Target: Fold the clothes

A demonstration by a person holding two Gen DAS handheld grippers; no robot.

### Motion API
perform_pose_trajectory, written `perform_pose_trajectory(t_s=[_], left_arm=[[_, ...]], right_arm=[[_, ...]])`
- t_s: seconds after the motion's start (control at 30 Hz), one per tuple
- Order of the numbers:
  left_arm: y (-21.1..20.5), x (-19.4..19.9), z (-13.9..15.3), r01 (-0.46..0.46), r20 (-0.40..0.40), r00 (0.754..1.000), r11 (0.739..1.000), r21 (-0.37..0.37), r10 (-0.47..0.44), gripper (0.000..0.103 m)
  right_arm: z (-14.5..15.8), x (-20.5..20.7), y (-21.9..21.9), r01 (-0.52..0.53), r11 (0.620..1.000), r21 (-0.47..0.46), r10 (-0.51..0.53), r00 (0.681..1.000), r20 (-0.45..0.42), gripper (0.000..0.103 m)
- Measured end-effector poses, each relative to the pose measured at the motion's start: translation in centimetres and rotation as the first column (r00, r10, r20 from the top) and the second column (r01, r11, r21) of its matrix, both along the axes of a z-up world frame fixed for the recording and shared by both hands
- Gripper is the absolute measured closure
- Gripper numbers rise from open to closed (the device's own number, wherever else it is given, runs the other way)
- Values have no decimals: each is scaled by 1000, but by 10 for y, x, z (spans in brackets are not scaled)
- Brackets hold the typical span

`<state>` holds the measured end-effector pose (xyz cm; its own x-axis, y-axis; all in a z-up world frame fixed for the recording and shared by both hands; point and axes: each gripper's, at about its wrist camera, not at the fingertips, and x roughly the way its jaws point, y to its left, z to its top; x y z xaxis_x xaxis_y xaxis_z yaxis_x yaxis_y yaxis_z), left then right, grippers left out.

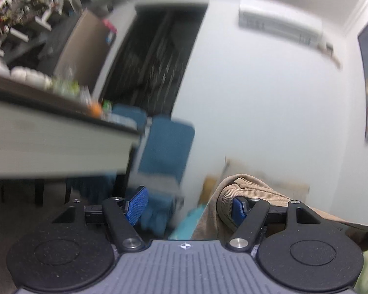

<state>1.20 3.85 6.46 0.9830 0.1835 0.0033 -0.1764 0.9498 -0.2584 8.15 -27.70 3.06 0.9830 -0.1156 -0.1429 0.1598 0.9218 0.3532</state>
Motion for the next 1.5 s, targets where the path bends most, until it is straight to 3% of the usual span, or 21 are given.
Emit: perform_pose_trajectory(t_s=[0.13,0.33,0.5,0.63,0.8,0.87,1.0,1.17,1.33,1.5], left_arm=[[2,-36,78,13,96,995,1000,-6,-13,32],[1,-90,203,62,204,977,998,5,-62,30],[-15,-134,285,82,282,954,994,78,-101,29],[-26,-130,328,109,273,953,989,105,-133,26],[-45,-58,330,133,178,970,977,167,-163,25],[-47,-7,313,139,127,979,974,177,-162,23],[-53,104,249,164,-9,986,976,142,-164,23],[-68,245,139,178,-156,974,979,99,-162,21],[-85,372,-4,202,-316,935,974,100,-162,21],[-97,479,-157,243,-487,860,961,131,-151,21]], right_arm=[[84,-33,-1,-35,999,-15,37,993,109,20],[218,-97,-9,-57,991,-123,82,976,202,20],[303,-154,-15,-22,981,-191,81,948,309,20],[345,-158,-22,15,972,-234,66,940,335,19],[338,-98,-28,27,964,-265,42,967,250,19],[321,-62,-30,33,961,-276,24,980,200,19],[275,17,-31,41,950,-308,-10,995,101,19],[174,138,-48,19,966,-259,-26,999,-24,19],[39,270,-67,-8,970,-245,-34,985,-168,20],[-102,378,-84,-62,979,-196,-11,937,-349,20]])
